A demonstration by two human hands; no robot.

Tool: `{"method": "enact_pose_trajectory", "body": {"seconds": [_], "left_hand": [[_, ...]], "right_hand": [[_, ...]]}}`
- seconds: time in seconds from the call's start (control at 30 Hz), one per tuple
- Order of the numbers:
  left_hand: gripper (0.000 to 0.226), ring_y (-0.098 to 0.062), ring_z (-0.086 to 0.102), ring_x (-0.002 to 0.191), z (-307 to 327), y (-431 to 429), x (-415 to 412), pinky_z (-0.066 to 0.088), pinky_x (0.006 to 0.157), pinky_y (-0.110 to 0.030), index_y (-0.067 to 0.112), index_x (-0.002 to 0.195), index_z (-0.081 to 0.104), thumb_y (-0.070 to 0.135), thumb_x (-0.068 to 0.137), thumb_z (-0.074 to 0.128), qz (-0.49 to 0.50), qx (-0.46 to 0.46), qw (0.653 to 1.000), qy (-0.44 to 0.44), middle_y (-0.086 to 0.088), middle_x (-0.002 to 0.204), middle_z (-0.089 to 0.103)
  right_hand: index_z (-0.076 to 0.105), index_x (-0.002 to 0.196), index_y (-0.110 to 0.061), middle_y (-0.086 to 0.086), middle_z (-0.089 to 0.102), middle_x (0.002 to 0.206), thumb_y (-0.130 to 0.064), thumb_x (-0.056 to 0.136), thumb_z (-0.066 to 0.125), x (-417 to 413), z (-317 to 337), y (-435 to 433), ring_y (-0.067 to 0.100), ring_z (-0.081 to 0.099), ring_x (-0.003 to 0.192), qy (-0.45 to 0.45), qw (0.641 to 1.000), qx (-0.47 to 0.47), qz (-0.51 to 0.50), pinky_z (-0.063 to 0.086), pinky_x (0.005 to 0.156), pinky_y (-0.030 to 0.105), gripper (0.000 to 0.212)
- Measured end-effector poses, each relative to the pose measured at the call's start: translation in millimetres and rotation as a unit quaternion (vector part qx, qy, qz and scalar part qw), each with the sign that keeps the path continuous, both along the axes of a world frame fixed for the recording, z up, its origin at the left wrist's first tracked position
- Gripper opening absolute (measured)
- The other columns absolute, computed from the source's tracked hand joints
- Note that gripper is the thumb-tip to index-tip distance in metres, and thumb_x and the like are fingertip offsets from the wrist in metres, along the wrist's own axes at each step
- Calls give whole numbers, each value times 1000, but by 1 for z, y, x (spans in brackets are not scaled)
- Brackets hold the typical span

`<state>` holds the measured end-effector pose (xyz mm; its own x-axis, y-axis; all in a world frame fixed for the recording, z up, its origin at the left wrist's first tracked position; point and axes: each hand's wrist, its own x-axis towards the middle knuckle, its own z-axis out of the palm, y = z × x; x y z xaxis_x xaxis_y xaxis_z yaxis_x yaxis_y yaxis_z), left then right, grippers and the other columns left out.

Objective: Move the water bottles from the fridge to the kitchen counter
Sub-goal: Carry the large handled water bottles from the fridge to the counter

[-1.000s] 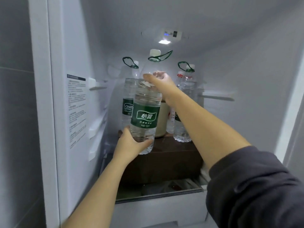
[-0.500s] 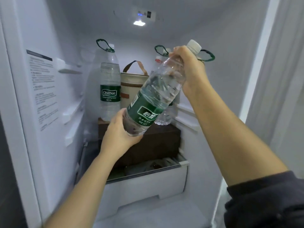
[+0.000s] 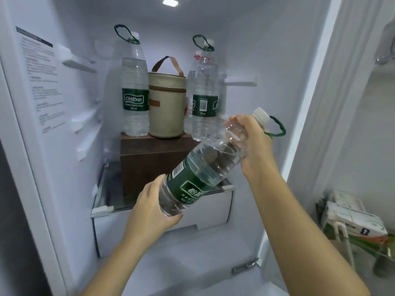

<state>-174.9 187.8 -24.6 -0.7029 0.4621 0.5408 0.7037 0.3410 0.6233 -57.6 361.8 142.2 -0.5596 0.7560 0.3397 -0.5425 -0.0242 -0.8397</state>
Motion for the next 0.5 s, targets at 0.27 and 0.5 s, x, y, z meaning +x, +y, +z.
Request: {"method": "enact_pose_trajectory", "body": {"seconds": [0.27, 0.5], "left_hand": [[107, -15, 46, 125, -59, -6, 14, 49, 93, -38, 36, 145, 25, 53, 55, 80, 15, -68, 996, -54, 13, 139, 43], [100, -14, 53, 116, -88, -5, 21, 52, 85, -34, 36, 139, 29, 55, 51, 74, 4, -124, 987, -103, 13, 127, 54]], "right_hand": [[68, 93, -9, 1, 76, 78, -10, 89, 67, -1, -60, -2, 15, 73, 84, -55, 997, -44, -5, 57, 82, 30, 5], [69, 79, -15, 6, 74, 82, -12, 83, 73, -14, -92, -17, 20, 71, 85, -126, 992, 8, 0, 57, 85, 35, 7]]}}
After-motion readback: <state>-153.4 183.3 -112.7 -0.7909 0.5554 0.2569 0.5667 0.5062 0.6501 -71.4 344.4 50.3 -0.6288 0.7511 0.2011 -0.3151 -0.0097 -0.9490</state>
